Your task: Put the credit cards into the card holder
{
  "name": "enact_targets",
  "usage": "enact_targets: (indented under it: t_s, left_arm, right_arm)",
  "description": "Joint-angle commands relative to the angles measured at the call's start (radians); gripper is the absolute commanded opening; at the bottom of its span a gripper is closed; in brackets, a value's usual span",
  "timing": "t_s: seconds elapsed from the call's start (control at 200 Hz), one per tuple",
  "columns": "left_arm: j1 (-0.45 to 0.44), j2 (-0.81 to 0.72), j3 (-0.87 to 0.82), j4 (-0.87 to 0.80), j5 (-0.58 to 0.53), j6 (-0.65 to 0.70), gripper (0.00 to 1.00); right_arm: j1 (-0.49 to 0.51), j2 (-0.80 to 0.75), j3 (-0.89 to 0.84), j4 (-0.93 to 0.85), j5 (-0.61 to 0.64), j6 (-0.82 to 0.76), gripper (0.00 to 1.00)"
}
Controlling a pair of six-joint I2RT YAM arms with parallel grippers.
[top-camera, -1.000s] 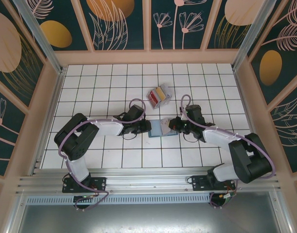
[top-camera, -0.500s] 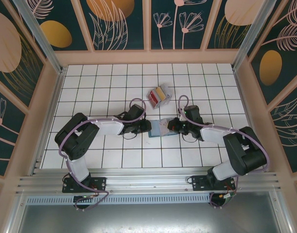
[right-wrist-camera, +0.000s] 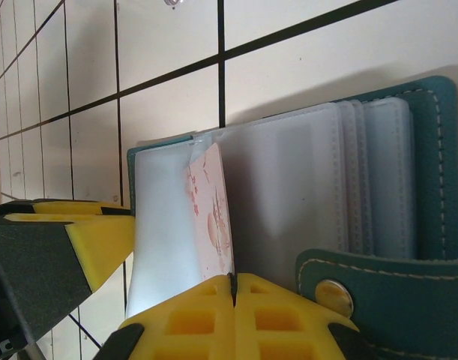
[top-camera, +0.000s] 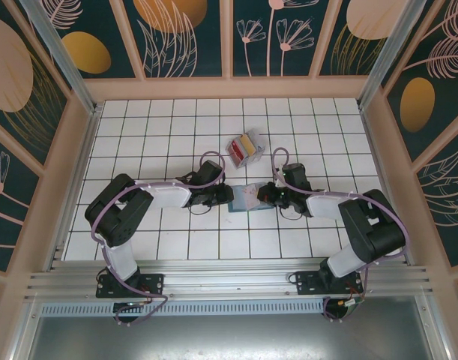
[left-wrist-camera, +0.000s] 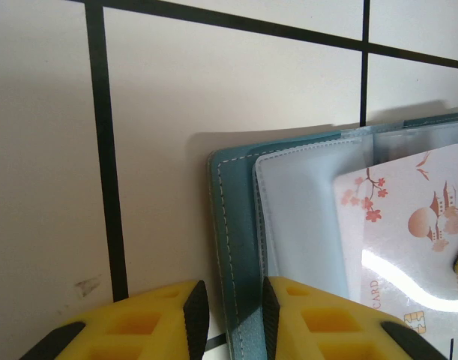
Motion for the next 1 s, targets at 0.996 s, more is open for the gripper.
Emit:
enact_targets:
  t_s: [0.996]
  left_arm:
    - [-0.015, 0.135, -0.042, 0.003, 0.002, -0.001, 0.17]
  right_arm:
    - [0.114, 0.013, 0.023, -0.063, 0.183, -0.027, 0.0]
